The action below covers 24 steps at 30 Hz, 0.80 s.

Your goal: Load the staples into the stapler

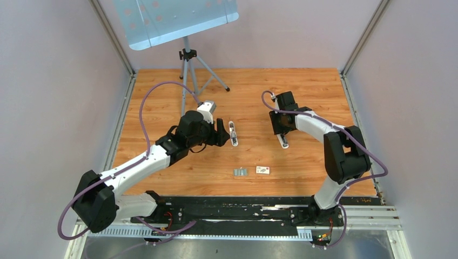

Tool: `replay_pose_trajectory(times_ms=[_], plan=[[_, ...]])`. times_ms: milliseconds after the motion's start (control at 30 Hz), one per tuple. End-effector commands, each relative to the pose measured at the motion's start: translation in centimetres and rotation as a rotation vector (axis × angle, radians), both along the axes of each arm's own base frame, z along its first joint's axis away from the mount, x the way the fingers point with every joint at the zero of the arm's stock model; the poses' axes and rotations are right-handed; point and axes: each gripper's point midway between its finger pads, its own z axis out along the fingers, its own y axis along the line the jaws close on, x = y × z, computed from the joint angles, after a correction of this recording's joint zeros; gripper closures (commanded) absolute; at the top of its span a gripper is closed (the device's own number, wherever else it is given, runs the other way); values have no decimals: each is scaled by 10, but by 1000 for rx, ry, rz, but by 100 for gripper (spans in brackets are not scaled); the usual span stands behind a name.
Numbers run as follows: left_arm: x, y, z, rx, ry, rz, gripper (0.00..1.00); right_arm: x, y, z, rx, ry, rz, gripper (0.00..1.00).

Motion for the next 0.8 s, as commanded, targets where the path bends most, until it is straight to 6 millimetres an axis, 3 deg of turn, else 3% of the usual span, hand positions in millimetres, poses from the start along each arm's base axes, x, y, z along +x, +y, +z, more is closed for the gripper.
replay_pose_trajectory(times_ms=[0, 133, 267, 400, 567, 767], plan=[[3, 2, -1, 7, 3, 5, 34, 2, -11, -8, -37, 17, -23, 56], [2, 5, 0, 13, -1, 8, 34, 4, -10, -12, -37, 26, -26, 60], [1, 8, 0, 17, -6, 15, 34, 4, -11, -14, -38, 25, -37, 73], [-1, 10, 2, 21, -10, 19, 34, 2, -6, -8, 1, 13, -34, 80], [-1, 13, 2, 27, -10, 23, 34, -3, 31, 15, 254, -12, 32, 88], [-4, 18, 2, 49, -3, 21, 34, -7, 68, 48, 583, -74, 82, 90]])
